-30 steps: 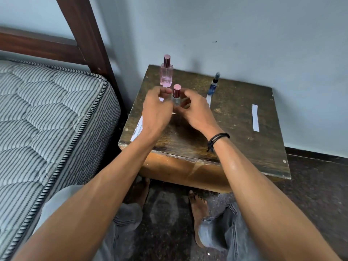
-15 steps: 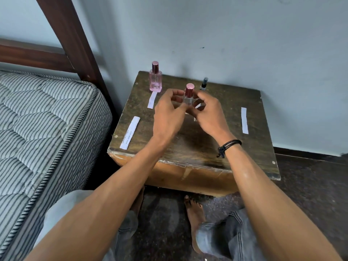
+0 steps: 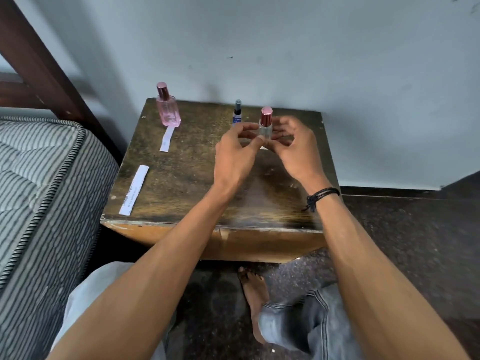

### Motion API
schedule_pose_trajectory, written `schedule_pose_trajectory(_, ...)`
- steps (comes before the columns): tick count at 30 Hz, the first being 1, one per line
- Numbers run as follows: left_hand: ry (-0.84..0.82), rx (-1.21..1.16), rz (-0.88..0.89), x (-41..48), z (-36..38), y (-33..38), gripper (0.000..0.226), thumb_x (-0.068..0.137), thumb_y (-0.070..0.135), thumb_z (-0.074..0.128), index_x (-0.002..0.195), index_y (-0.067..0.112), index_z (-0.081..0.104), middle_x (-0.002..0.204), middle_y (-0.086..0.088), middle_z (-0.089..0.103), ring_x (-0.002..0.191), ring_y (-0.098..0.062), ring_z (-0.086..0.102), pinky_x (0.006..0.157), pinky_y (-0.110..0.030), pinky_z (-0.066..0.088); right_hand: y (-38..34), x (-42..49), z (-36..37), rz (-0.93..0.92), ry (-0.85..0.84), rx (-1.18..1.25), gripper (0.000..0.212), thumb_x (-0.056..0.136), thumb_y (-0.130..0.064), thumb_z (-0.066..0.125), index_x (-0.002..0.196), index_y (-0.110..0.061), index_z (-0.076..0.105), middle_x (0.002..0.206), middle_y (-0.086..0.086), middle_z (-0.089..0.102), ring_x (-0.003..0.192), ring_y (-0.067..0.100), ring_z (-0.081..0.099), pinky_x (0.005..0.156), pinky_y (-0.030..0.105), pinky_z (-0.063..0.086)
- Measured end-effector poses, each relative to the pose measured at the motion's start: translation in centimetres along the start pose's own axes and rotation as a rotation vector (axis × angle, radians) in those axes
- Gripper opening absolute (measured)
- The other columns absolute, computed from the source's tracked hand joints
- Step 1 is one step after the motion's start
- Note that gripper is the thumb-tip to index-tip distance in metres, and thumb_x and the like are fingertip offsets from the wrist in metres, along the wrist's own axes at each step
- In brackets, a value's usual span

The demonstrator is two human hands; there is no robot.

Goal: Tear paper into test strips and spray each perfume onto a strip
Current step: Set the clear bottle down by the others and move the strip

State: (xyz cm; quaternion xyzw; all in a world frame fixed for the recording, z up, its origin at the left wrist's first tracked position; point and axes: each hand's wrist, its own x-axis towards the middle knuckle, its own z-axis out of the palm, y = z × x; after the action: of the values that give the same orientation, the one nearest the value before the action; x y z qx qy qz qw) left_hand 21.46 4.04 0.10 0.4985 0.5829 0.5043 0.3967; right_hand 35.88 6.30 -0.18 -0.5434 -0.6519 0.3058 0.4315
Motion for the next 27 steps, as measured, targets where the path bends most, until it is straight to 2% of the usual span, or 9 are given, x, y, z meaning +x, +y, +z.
schedule_pose_trajectory(3,-0.019,-0.032,-0.001,0.4,1.9,-0.3,0.024,0.089,0.019,0.068,0.114,0.021,0.071,0.099,0.01,0.074,0.093,-0.01,0.071,0.089,-0.04,0.059,1.1,0.1,-1.2,0.012,0.08,0.008,0.043,0.078,-0.014,0.088,0.108,-0.027,0.059,0.104,-0.013,0.074,0.091,-0.003,0.071,0.082,0.014,0.054)
schedule_pose_trajectory(6,-0.056,-0.066,-0.023,0.6,3.7,-0.7,0.033,0.09,0.009,0.059,0.117,0.023,0.071,0.103,0.01,0.074,0.095,-0.009,0.07,0.09,-0.037,0.058,2.4,0.3,-2.2,0.051,0.134,0.0,0.042,0.078,-0.008,0.088,0.098,-0.029,0.057,0.098,-0.012,0.075,0.091,0.003,0.073,0.085,0.024,0.058)
schedule_pose_trajectory(8,-0.1,-0.063,-0.016,0.7,4.6,-0.9,0.043,0.088,0.003,0.054,0.124,0.021,0.069,0.108,0.007,0.075,0.099,-0.008,0.069,0.091,-0.035,0.057,3.0,0.3,-2.8,0.07,0.159,-0.001,0.041,0.079,-0.007,0.086,0.094,-0.032,0.057,0.096,-0.014,0.076,0.091,0.002,0.073,0.085,0.025,0.058)
schedule_pose_trajectory(12,-0.19,-0.059,0.018,0.7,6.4,-1.4,0.05,0.089,-0.004,0.049,0.132,0.017,0.064,0.125,0.002,0.069,0.114,-0.01,0.065,0.106,-0.041,0.049,4.4,0.5,-4.0,0.087,0.218,0.028,0.036,0.08,-0.004,0.084,0.099,-0.024,0.06,0.1,-0.01,0.077,0.093,0.001,0.073,0.085,0.02,0.057)
schedule_pose_trajectory(15,-0.244,-0.046,0.042,0.8,7.2,-1.7,0.054,0.089,-0.008,0.047,0.136,0.015,0.06,0.131,-0.001,0.065,0.121,-0.012,0.062,0.111,-0.042,0.044,5.0,0.5,-4.6,0.093,0.255,0.036,0.036,0.082,-0.003,0.082,0.1,-0.025,0.059,0.102,-0.01,0.076,0.095,0.001,0.073,0.087,0.021,0.057)
schedule_pose_trajectory(22,-0.325,-0.015,0.074,1.3,7.9,-2.2,0.062,0.086,-0.007,0.044,0.143,0.016,0.053,0.132,-0.001,0.062,0.126,-0.011,0.057,0.114,-0.041,0.041,5.6,0.8,-4.6,0.084,0.314,0.047,0.039,0.083,-0.001,0.08,0.097,-0.03,0.057,0.101,-0.012,0.074,0.094,0.0,0.072,0.085,0.017,0.055)
schedule_pose_trajectory(27,-0.359,0.016,0.063,1.5,8.2,-2.3,0.066,0.082,0.001,0.044,0.145,0.02,0.051,0.137,0.001,0.06,0.127,-0.009,0.056,0.114,-0.04,0.041,6.3,0.9,-4.4,0.106,0.329,0.057,0.034,0.084,0.0,0.079,0.104,-0.018,0.058,0.102,-0.011,0.074,0.095,0.001,0.072,0.087,0.02,0.056)
